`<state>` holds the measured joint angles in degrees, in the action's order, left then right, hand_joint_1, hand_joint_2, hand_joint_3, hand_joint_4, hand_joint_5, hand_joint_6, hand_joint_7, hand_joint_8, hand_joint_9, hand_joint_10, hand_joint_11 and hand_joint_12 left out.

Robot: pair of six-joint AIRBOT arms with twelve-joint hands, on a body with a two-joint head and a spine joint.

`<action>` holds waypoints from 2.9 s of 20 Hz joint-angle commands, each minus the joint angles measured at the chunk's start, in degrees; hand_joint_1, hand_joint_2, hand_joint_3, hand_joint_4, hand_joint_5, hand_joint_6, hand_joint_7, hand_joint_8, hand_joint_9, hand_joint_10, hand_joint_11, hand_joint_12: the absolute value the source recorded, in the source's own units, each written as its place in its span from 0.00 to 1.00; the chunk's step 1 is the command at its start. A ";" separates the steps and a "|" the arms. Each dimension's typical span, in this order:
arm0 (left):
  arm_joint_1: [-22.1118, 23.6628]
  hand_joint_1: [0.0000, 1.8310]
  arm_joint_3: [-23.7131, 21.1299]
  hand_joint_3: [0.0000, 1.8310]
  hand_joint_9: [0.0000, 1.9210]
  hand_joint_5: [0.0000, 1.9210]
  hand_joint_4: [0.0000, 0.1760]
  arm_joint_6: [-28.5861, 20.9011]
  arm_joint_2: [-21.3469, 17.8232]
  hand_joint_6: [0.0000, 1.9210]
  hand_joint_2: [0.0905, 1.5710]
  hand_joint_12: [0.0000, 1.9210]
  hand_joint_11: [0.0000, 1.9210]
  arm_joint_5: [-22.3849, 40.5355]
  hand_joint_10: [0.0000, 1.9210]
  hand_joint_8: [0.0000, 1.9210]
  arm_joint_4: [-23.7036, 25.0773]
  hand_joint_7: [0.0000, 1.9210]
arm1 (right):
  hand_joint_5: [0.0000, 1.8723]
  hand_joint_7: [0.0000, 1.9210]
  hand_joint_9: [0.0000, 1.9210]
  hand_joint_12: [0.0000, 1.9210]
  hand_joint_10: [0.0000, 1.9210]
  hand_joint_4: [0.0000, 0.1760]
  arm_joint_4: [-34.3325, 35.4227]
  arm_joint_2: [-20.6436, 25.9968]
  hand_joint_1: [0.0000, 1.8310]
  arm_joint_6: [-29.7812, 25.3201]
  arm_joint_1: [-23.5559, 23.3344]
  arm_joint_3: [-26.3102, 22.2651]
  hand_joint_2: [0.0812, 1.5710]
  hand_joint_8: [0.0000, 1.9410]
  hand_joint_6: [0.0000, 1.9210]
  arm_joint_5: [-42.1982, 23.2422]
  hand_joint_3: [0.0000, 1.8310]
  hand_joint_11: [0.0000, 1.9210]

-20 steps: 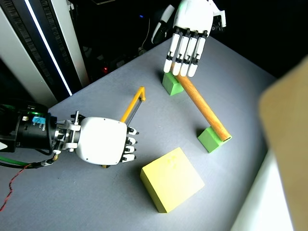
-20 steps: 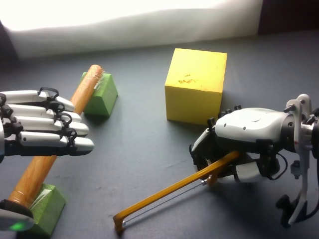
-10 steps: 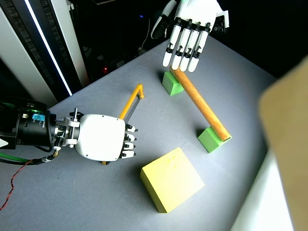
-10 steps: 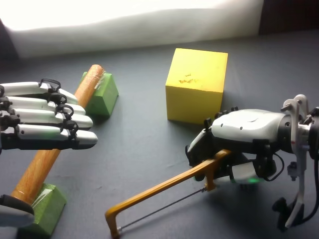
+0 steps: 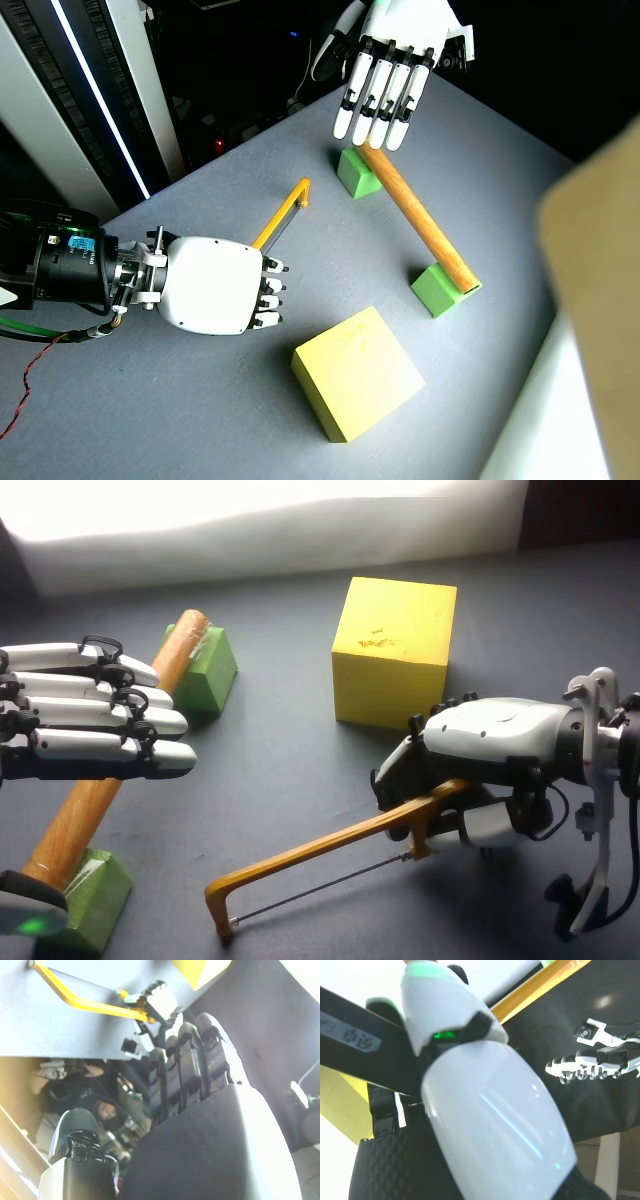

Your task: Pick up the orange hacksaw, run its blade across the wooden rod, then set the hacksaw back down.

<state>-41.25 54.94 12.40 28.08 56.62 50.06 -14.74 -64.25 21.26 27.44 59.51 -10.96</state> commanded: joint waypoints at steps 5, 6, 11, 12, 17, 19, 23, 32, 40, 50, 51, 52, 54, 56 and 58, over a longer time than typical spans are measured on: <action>0.10 0.14 0.26 0.00 0.12 0.15 0.00 0.18 0.04 0.00 0.74 0.23 0.00 4.90 0.00 0.00 -3.58 0.14 | 0.45 0.41 0.35 0.86 0.73 0.00 0.60 0.24 0.67 0.97 -0.22 -0.35 0.75 0.74 0.54 -7.93 0.00 0.29; -0.08 0.14 0.19 0.00 0.12 0.15 0.02 0.52 0.03 0.00 0.74 0.23 0.00 4.90 0.00 0.00 -3.58 0.14 | 0.45 0.41 0.38 0.86 0.79 0.00 0.60 0.24 0.72 0.97 -0.07 -0.38 0.75 0.71 0.53 -8.21 0.00 0.30; -0.03 0.12 -0.30 0.00 0.11 0.14 0.04 0.55 -0.02 0.00 0.74 0.23 0.00 5.24 0.00 0.00 -3.58 0.12 | 0.46 0.42 0.39 0.85 0.80 0.00 0.60 0.19 0.73 2.17 -0.04 -0.53 0.75 0.70 0.51 -8.46 0.00 0.31; -0.03 0.14 -0.23 0.00 0.12 0.15 0.02 0.55 -0.02 0.00 0.74 0.26 0.00 5.29 0.00 0.00 -3.57 0.14 | 0.46 0.42 0.36 0.85 0.72 0.00 0.60 0.19 0.67 2.75 -0.01 -0.54 0.75 0.74 0.53 -8.75 0.00 0.31; -0.25 0.13 0.21 0.00 0.11 0.14 0.02 0.55 -0.01 0.00 0.74 0.22 0.00 6.03 0.00 0.00 -3.57 0.12 | 0.44 0.41 0.38 0.85 0.78 0.00 0.60 0.21 0.72 3.11 -0.25 -0.53 0.75 0.70 0.56 -9.52 0.00 0.29; -0.24 0.13 0.39 0.00 0.11 0.14 0.03 0.55 -0.01 0.00 0.74 0.22 0.00 6.15 0.00 0.00 -3.57 0.13 | 0.36 0.42 0.34 0.83 0.61 0.00 0.60 0.25 0.65 4.17 -0.68 -0.48 0.78 0.69 0.70 -10.02 0.00 0.24; -0.28 0.12 0.46 0.00 0.10 0.14 0.02 0.55 -0.04 0.00 0.74 0.19 0.00 6.24 0.00 0.00 -3.57 0.13 | 0.21 0.23 0.23 0.71 0.09 0.00 0.62 0.25 0.42 7.72 -0.86 0.00 0.75 0.00 0.01 -12.59 0.00 0.02; -0.34 0.13 0.24 0.00 0.12 0.15 0.02 0.55 -0.17 0.00 0.74 0.22 0.00 6.73 0.00 0.00 -3.56 0.13 | 0.04 0.03 0.05 0.32 0.00 0.00 0.62 0.31 0.37 7.80 -0.57 0.32 0.64 0.00 0.00 -14.62 0.00 0.00; -0.33 0.13 0.48 0.00 0.11 0.14 0.04 0.55 -0.22 0.00 0.74 0.21 0.00 7.25 0.00 0.00 -3.56 0.13 | 0.04 0.03 0.03 0.28 0.00 0.00 -15.28 7.34 0.34 10.44 0.00 0.33 0.64 0.00 0.00 -36.73 0.00 0.00; -0.32 0.23 0.34 0.00 0.50 0.47 0.00 0.55 -0.32 1.00 0.81 1.00 0.50 7.82 1.00 1.00 -3.56 0.48 | 0.62 0.65 0.71 1.00 1.00 0.00 -32.35 15.64 0.19 4.62 2.74 3.89 0.85 1.00 1.00 -63.25 0.01 0.77; -0.31 0.22 0.29 0.00 0.55 0.53 0.00 0.55 -0.32 1.00 0.81 1.00 0.54 7.84 1.00 1.00 -3.56 0.53 | 0.65 0.68 0.74 1.00 1.00 0.00 -32.90 15.94 0.17 4.22 3.06 3.89 0.87 1.00 1.00 -63.63 0.01 0.80; -0.32 0.24 0.19 0.00 0.62 0.63 0.00 0.55 -0.33 1.00 0.81 1.00 0.63 7.84 1.00 1.00 -3.56 0.61 | 0.69 0.71 0.77 1.00 1.00 0.00 -33.90 16.26 0.16 4.22 3.13 3.97 0.89 1.00 1.00 -63.96 0.01 0.84; -0.32 0.25 0.03 0.00 0.66 0.65 0.00 0.55 -0.36 1.00 0.82 1.00 0.69 7.84 1.00 1.00 -3.55 0.66 | 0.71 0.73 0.80 1.00 1.00 0.00 -34.34 16.37 0.15 4.22 3.13 4.14 0.89 1.00 1.00 -64.42 0.01 0.86; -0.32 0.26 -0.11 0.00 0.68 0.65 0.00 0.55 -0.37 1.00 0.83 1.00 0.71 7.84 1.00 1.00 -3.54 0.66 | 0.70 0.73 0.78 1.00 1.00 0.00 -35.65 16.11 0.14 4.22 3.10 4.39 0.92 1.00 1.00 -64.74 0.01 0.86; -0.43 0.27 -0.07 0.00 0.67 0.64 0.00 0.54 -0.41 1.00 0.84 1.00 0.71 8.23 1.00 1.00 -2.71 0.65 | 0.68 0.72 0.78 1.00 1.00 0.00 -39.30 15.37 0.14 4.22 2.21 4.39 0.94 1.00 1.00 -64.00 0.01 0.85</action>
<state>-41.98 54.92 12.84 28.05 60.07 50.54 -58.54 -48.99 25.50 30.17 64.07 -70.11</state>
